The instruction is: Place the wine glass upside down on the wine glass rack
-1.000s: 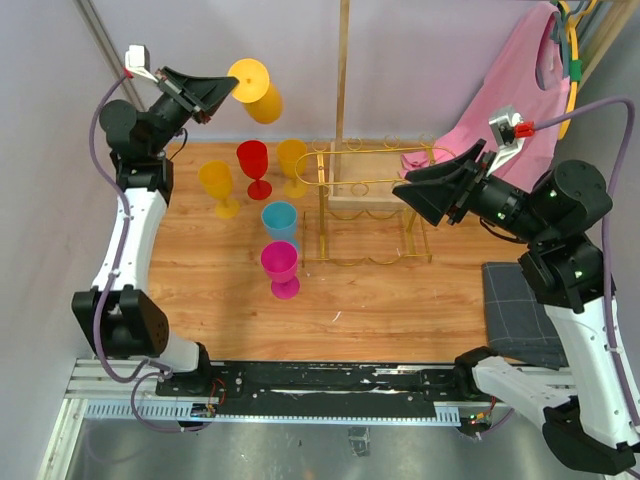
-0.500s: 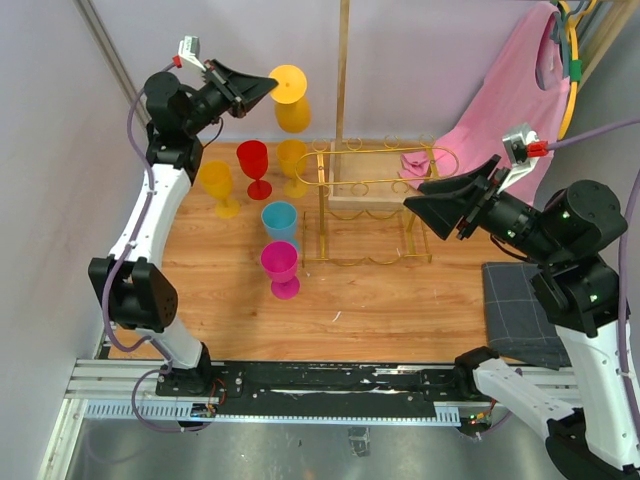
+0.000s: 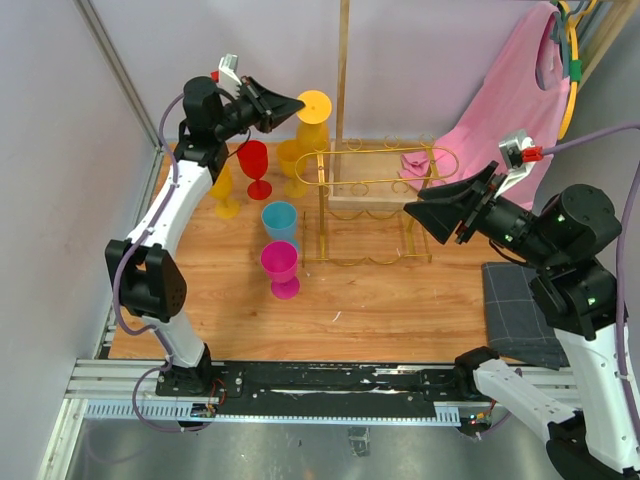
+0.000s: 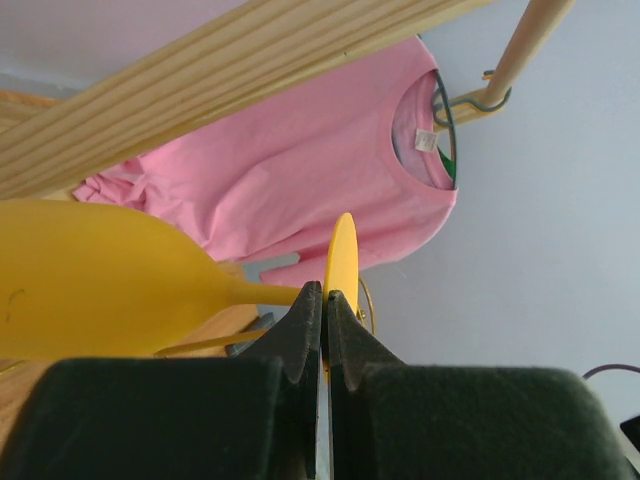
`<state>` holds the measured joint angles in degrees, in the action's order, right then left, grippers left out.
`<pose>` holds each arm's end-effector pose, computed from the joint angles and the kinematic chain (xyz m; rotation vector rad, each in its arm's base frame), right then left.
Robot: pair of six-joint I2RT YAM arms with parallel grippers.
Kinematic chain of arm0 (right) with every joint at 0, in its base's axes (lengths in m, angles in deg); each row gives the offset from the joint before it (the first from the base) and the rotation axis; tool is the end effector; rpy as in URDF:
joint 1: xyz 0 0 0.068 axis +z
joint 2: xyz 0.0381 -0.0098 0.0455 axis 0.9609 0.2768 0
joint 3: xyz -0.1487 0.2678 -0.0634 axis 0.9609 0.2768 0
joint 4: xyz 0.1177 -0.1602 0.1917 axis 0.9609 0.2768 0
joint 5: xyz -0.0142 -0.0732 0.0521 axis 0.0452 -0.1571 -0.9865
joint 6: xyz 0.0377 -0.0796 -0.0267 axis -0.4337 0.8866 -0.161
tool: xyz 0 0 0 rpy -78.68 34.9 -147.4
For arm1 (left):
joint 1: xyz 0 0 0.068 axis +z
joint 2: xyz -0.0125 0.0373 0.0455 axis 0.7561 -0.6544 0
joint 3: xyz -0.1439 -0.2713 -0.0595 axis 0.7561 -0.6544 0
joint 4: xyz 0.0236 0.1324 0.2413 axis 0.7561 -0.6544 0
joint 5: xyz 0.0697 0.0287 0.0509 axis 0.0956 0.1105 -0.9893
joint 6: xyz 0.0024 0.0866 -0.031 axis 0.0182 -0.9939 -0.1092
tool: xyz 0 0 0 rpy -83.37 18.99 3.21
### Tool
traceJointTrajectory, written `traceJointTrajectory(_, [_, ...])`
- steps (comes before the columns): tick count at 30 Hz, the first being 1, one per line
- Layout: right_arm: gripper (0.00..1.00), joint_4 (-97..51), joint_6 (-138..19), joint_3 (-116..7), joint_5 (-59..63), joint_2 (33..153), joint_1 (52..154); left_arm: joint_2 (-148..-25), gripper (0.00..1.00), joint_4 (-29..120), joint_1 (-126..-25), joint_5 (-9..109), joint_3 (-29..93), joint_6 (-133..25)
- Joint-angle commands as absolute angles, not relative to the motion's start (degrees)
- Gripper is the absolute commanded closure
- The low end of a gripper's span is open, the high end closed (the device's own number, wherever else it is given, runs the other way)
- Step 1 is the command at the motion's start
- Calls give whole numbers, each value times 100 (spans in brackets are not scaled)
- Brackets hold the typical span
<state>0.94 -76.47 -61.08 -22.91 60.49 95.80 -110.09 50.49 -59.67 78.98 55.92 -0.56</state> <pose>0.1170 0.0952 0.5582 -0.4762 1.4491 1.0433 0.4523 -0.1352 0.4741 -0.2067 1.7015 -1.4977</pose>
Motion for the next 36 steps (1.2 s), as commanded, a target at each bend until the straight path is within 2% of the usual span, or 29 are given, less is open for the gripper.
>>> traceJointTrajectory(1, [50, 43, -7588, -6028, -2183, 5938, 9520, -10953, 100, 5059, -6104, 7954, 5695, -160])
traceJointTrajectory(36, [50, -304, -7818, -5725, -2290, 5981, 9520, -10117, 100, 5222, -6334, 8242, 4312, -196])
